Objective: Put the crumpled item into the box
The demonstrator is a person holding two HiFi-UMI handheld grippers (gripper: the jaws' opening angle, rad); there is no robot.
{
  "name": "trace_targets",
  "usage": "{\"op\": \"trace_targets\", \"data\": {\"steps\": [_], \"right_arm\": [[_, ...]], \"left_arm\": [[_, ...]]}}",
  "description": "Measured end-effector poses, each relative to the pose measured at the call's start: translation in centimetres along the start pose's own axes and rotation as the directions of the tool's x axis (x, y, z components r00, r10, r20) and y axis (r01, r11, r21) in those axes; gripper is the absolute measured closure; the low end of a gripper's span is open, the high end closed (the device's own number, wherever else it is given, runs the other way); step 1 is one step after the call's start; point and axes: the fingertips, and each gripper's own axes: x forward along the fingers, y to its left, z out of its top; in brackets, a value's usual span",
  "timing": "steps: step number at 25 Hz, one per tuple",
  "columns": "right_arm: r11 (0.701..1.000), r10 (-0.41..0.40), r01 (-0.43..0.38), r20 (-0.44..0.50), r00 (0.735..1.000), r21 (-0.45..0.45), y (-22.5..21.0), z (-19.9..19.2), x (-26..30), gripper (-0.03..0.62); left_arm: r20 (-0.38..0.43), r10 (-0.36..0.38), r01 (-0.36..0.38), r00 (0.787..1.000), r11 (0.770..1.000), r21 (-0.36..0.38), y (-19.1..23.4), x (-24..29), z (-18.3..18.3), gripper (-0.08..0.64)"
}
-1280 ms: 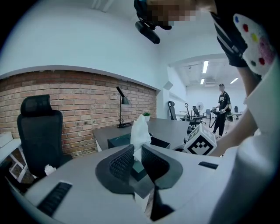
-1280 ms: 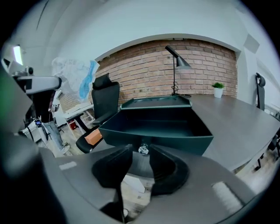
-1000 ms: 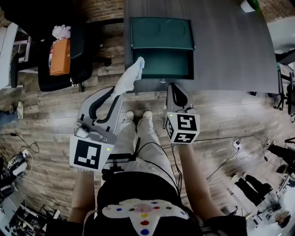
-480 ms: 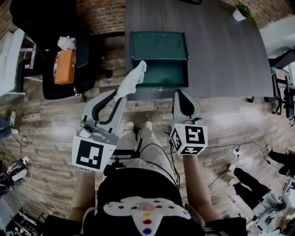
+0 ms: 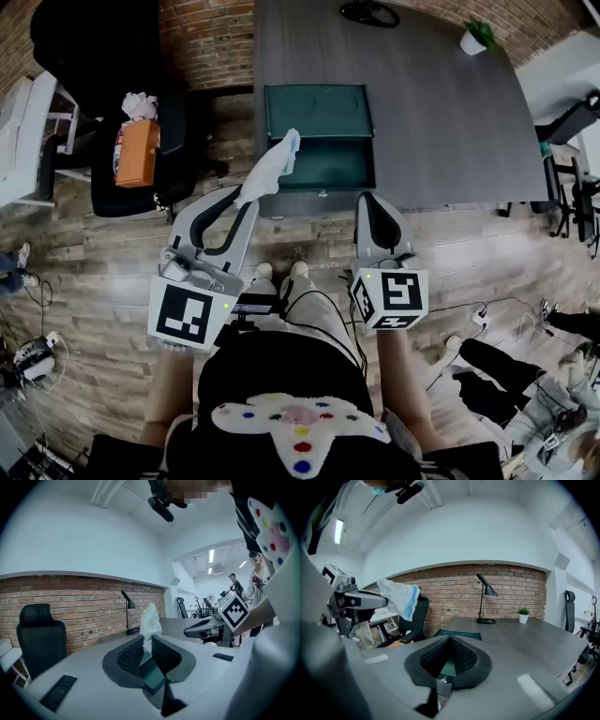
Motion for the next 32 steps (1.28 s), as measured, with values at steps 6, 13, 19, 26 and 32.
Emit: {"op": "trace_targets", "data": {"steps": [6,13,19,26,32], "right_arm": [[1.000,0.000,0.000,0.022,1.000,-0.003,0.2,1.1,-1.1,0.583],[1.000,-0.021,0.020,0.034,0.999,0.006,-0.1,1.8,-1.6,0.583],[0.999,-0.036,0.035,0.030,0.999,0.013,-0.7,1.5,-2.1,0.583],[0.998,-0.059,0.058,0.030,0.998,0.027,-1.2,1.2,-2.3,0.583],[0.995,-0.090,0.089,0.029,0.996,0.041,-1.9,1.0,-2.6,0.583]], "left_arm": [[0.013,-0.005,0.005,1.000,1.000,0.007,-0.1,-0.2,0.7,0.503],[0.019,-0.026,0.026,0.999,0.999,0.023,-0.1,0.3,1.3,0.503],[0.011,-0.039,0.039,0.999,0.999,0.023,-0.4,0.9,1.0,0.503],[-0.008,-0.067,0.068,0.998,0.997,0.033,-0.5,2.1,0.2,0.503],[-0.028,-0.105,0.106,0.994,0.993,0.049,-0.6,3.8,-0.6,0.503]]}}
